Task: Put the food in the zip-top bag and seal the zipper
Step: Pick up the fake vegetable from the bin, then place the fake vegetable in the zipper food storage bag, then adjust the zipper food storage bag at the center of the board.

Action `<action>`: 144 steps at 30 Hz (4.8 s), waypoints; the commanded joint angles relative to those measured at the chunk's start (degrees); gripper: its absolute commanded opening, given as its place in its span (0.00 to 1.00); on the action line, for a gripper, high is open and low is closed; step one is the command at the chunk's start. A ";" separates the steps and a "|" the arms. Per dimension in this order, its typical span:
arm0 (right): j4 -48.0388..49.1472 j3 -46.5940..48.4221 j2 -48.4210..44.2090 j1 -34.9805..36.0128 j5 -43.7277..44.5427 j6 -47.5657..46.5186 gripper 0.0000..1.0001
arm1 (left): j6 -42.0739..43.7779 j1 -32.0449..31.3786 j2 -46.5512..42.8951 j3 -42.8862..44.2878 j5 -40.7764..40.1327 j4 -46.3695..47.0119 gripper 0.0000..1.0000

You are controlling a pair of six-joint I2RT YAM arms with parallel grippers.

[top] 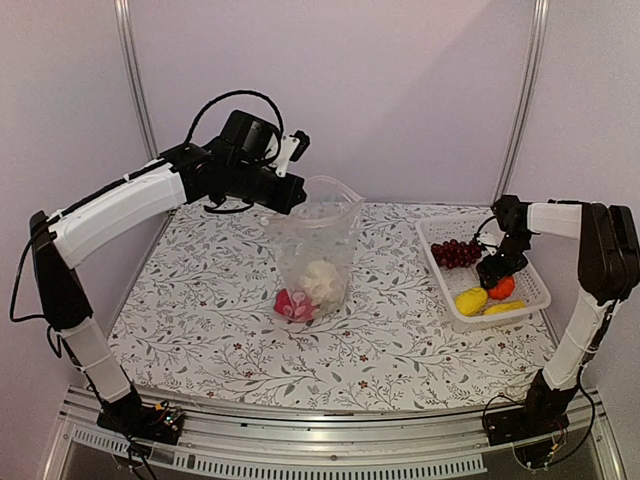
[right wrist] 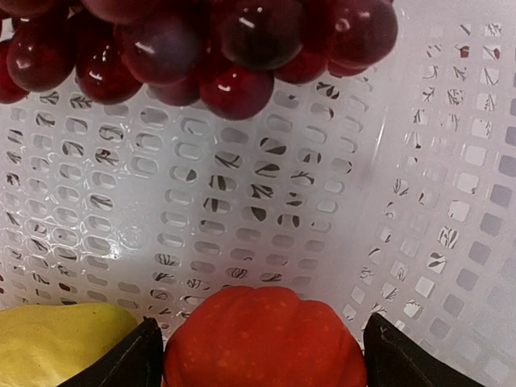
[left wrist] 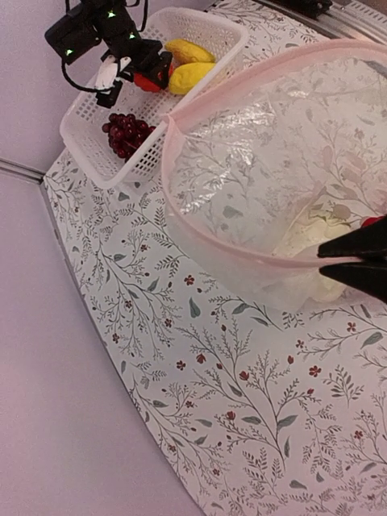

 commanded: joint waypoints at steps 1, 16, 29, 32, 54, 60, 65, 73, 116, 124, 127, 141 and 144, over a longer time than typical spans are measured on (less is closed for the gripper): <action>0.02 -2.67 -0.40 -0.31 3.43 1.64 0.84 | -0.58 0.64 -1.06 0.45 0.86 0.94 0.01; -4.90 5.88 -9.72 -0.31 -5.30 3.06 0.56 | -1.41 0.58 -0.56 0.19 0.35 1.09 0.01; -4.64 22.46 -17.30 19.89 -26.67 -2.40 0.56 | -3.84 0.58 -1.46 -1.74 1.01 3.99 0.01; -4.52 29.71 -15.80 23.30 -33.72 -1.50 0.56 | -4.42 0.52 -1.74 -1.84 1.25 4.01 0.01; 30.50 29.00 -6.60 34.83 -54.12 19.69 0.58 | -8.86 0.64 -5.34 -5.38 2.61 8.10 0.01; 32.34 28.58 -2.80 36.52 -51.83 20.90 0.59 | -9.87 0.64 -5.95 -6.57 2.84 9.69 0.01; 31.97 27.70 -1.13 39.03 -47.74 19.23 0.65 | -9.99 0.59 -5.97 -6.56 2.36 9.90 0.01; 27.77 26.82 -3.28 39.48 -45.09 16.24 0.87 | -9.41 0.81 -6.94 -8.35 1.82 10.16 0.01; -4.69 40.92 0.57 50.66 -31.67 -14.32 0.00 | -0.16 0.91 -8.77 -3.52 2.79 -8.03 0.14; -4.69 42.66 -1.23 50.51 -32.20 -15.02 0.00 | -2.89 0.25 -9.57 4.87 5.96 -5.70 0.00; -5.07 42.64 -1.21 50.55 -33.23 -14.39 0.00 | -0.99 0.58 -10.72 1.31 2.00 -4.33 0.00; -5.02 42.73 -2.77 49.56 -36.11 -9.76 0.44 | -0.41 0.98 -10.68 -3.51 1.87 -5.55 0.00; -7.30 42.66 -3.94 47.52 -38.26 -9.25 0.48 | 0.17 0.95 -11.07 -4.30 -0.26 -5.65 0.00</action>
